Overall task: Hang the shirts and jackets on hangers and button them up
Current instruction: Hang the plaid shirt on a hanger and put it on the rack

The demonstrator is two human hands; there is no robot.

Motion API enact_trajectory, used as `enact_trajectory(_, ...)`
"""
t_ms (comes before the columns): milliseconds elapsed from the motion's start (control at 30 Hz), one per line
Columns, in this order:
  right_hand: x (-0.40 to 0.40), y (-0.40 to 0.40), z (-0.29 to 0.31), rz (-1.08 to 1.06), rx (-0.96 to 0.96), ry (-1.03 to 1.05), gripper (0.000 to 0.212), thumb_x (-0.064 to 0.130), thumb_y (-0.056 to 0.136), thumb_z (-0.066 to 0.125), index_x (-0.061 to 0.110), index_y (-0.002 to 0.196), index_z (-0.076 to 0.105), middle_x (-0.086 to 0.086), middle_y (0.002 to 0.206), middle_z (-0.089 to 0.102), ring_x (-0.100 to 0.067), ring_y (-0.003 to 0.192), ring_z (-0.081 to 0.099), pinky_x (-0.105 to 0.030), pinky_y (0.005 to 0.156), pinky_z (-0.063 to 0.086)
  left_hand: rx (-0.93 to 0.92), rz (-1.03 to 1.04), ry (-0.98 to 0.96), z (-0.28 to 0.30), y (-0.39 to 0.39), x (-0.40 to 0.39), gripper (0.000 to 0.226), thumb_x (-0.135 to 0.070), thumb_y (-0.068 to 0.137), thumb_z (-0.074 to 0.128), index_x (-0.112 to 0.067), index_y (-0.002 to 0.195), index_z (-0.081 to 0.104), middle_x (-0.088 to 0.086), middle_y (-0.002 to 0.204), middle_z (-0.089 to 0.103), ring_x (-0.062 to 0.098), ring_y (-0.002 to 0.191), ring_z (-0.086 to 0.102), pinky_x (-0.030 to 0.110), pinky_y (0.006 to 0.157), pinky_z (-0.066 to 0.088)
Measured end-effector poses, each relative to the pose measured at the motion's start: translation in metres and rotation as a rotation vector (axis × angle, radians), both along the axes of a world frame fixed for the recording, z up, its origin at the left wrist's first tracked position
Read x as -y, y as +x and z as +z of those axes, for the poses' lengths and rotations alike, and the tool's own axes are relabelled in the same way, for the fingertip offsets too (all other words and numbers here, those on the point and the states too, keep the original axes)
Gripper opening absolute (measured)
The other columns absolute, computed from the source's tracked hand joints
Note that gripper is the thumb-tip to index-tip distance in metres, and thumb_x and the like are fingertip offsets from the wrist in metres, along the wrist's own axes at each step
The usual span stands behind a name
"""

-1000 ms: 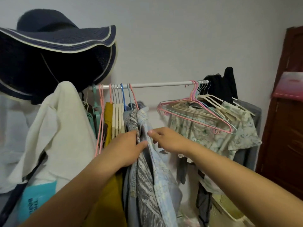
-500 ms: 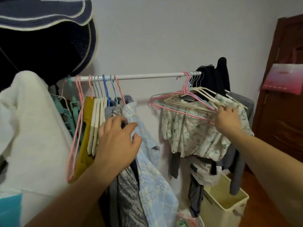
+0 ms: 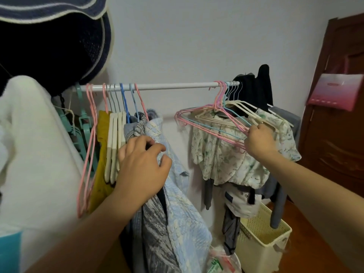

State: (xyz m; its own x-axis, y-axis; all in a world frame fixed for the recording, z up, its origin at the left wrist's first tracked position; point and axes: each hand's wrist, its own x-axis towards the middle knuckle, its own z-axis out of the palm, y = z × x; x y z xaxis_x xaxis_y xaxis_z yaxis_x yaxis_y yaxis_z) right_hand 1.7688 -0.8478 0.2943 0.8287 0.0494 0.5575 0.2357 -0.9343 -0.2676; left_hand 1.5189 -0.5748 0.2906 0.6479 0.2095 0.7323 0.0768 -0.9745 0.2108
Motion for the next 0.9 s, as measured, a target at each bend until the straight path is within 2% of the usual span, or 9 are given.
enact_trajectory(100, -0.011, -0.004, 0.001, 0.050, 0.006, 0.014, 0.015, 0.019, 0.100, 0.044, 0.009, 0.102, 0.056, -0.014, 0.096, 0.062, -0.035, 0.082, 0.056, -0.039, 0.062, 0.043, -0.016, 0.007, 0.030, -0.001, -0.002, -0.001, 0.041, -0.041, 0.090, 0.042, -0.028, 0.112, 0.074, -0.003, 0.118, 0.055, 0.020, 0.121, 0.041, 0.042, 0.107, 0.025)
enact_trajectory(167, -0.015, -0.005, 0.006, 0.097, -0.025, 0.015, 0.020, 0.027, 0.103, 0.042, 0.014, 0.091, 0.053, -0.014, 0.086, 0.062, -0.034, 0.075, 0.054, -0.037, 0.058, 0.038, -0.022, 0.007, 0.038, -0.001, -0.003, -0.002, 0.041, -0.039, 0.089, 0.042, -0.027, 0.114, 0.074, -0.002, 0.119, 0.055, 0.021, 0.121, 0.041, 0.043, 0.107, 0.026)
enact_trajectory(367, -0.033, -0.028, 0.029, 0.314, 0.069, 0.113, 0.030, 0.027, 0.105, 0.047, 0.016, 0.077, 0.049, -0.004, 0.068, 0.054, -0.033, 0.069, 0.054, -0.039, 0.059, 0.041, -0.024, 0.007, 0.072, -0.005, -0.002, -0.005, 0.039, -0.036, 0.089, 0.045, -0.025, 0.114, 0.073, -0.001, 0.117, 0.055, 0.023, 0.119, 0.044, 0.042, 0.106, 0.026)
enact_trajectory(500, -0.041, -0.053, 0.050, 0.332, 0.049, 0.292, 0.029, 0.025, 0.103, 0.049, 0.008, 0.082, 0.059, -0.012, 0.075, 0.066, -0.034, 0.072, 0.062, -0.046, 0.068, 0.053, -0.053, -0.016, 0.079, -0.003, -0.008, -0.005, 0.043, -0.037, 0.091, 0.043, -0.024, 0.121, 0.071, -0.001, 0.123, 0.054, 0.021, 0.121, 0.042, 0.042, 0.108, 0.025)
enact_trajectory(600, -0.022, -0.089, 0.039, 0.371, -0.048, 0.437, 0.029, 0.023, 0.103, 0.051, 0.010, 0.082, 0.064, -0.009, 0.075, 0.069, -0.030, 0.072, 0.068, -0.047, 0.071, 0.058, 0.027, -0.060, 0.075, -0.001, -0.019, 0.009, 0.037, -0.030, 0.094, 0.053, -0.019, 0.126, 0.068, 0.005, 0.130, 0.053, 0.027, 0.127, 0.042, 0.047, 0.109, 0.027)
enact_trajectory(700, 0.016, -0.141, -0.003, 0.412, -0.167, 0.573, 0.023, 0.022, 0.104, 0.053, 0.010, 0.090, 0.068, -0.007, 0.080, 0.070, -0.022, 0.075, 0.072, -0.038, 0.068, 0.059, 0.071, -0.269, 0.030, -0.004, -0.015, 0.053, 0.031, -0.026, 0.093, 0.053, -0.019, 0.117, 0.071, 0.003, 0.122, 0.057, 0.025, 0.121, 0.044, 0.044, 0.107, 0.031)
enact_trajectory(800, 0.072, -0.203, -0.059, 0.326, -0.272, 0.736, 0.023, 0.019, 0.104, 0.054, 0.003, 0.095, 0.067, -0.010, 0.080, 0.071, -0.020, 0.071, 0.073, -0.037, 0.061, 0.058, -0.097, -0.571, -0.180, -0.032, 0.012, 0.115, 0.027, -0.026, 0.094, 0.050, -0.021, 0.107, 0.073, -0.002, 0.108, 0.057, 0.023, 0.113, 0.048, 0.038, 0.100, 0.041)
enact_trajectory(900, 0.145, -0.287, -0.117, 0.117, -0.367, 0.836, 0.023, 0.020, 0.103, 0.054, 0.002, 0.099, 0.068, -0.013, 0.087, 0.071, -0.024, 0.073, 0.074, -0.041, 0.065, 0.060, -0.238, -0.805, -0.233, -0.083, 0.027, 0.195, 0.024, -0.019, 0.090, 0.053, -0.019, 0.100, 0.074, 0.003, 0.102, 0.062, 0.028, 0.103, 0.058, 0.044, 0.092, 0.050)
